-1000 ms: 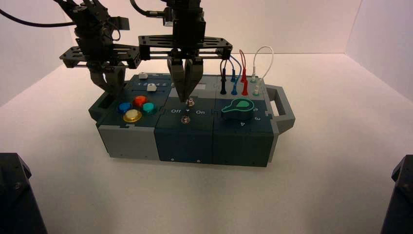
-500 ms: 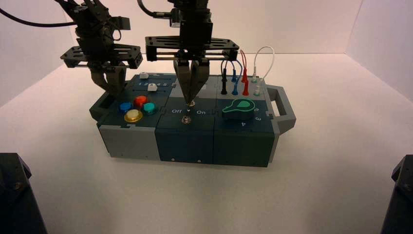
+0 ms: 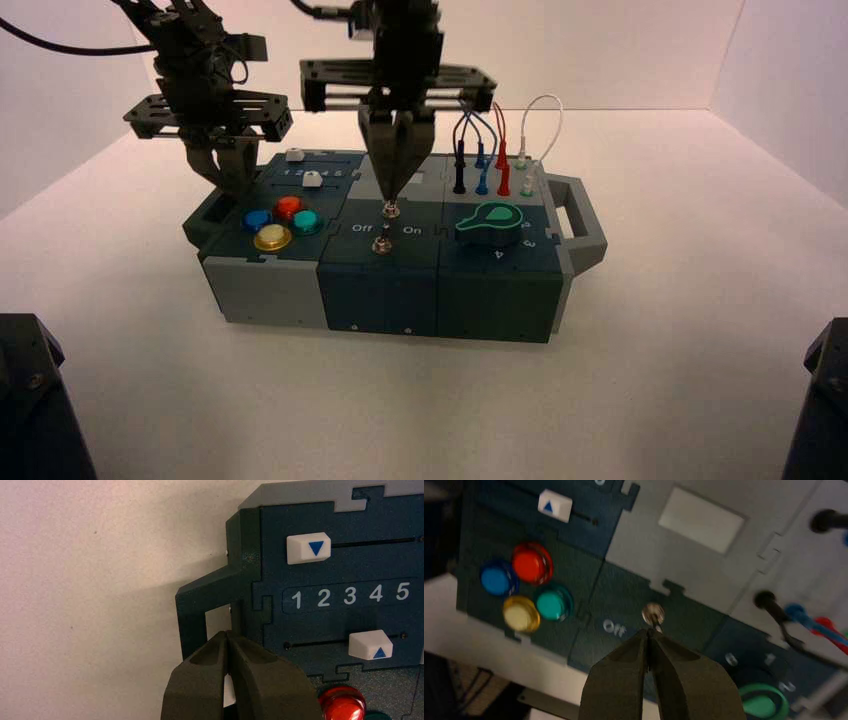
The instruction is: Flip the top switch on with the right gripper.
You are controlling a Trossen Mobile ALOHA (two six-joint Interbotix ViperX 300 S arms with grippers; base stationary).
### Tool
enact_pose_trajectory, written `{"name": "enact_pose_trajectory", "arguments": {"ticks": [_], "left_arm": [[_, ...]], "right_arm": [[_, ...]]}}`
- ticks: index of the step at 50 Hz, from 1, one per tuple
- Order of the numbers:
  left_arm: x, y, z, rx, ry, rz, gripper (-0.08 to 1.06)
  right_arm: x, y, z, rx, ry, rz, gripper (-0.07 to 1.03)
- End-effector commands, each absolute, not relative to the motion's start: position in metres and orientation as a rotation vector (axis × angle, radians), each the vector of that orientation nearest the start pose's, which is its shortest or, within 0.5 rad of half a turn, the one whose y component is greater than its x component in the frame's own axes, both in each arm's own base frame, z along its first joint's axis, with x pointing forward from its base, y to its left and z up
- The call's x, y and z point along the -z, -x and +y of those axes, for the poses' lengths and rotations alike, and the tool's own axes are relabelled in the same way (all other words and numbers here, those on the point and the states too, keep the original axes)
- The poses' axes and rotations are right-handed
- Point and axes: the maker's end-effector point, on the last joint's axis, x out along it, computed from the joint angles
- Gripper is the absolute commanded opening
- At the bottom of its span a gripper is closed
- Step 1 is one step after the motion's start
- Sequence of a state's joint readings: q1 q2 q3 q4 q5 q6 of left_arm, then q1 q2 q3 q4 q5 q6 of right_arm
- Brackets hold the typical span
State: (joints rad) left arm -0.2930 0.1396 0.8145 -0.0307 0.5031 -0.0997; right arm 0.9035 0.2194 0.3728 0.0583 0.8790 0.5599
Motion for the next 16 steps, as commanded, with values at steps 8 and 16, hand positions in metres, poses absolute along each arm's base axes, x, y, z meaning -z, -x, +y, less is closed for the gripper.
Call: {"name": "enact_pose_trajectory", "arguments": {"ticks": [8, 16], "left_arm": [[0.018, -0.268, -0.086, 0.192, -0.166, 1.498, -0.03], [0.015, -0.268, -0.086, 0.193, -0.168, 1.494, -0.03]], "right_arm": [[-0.070, -0.229, 0.303, -0.352, 0.201, 1.485, -0.02], [-0.068, -0.228, 0.302, -0.354, 0.204, 1.484, -0.02]]}}
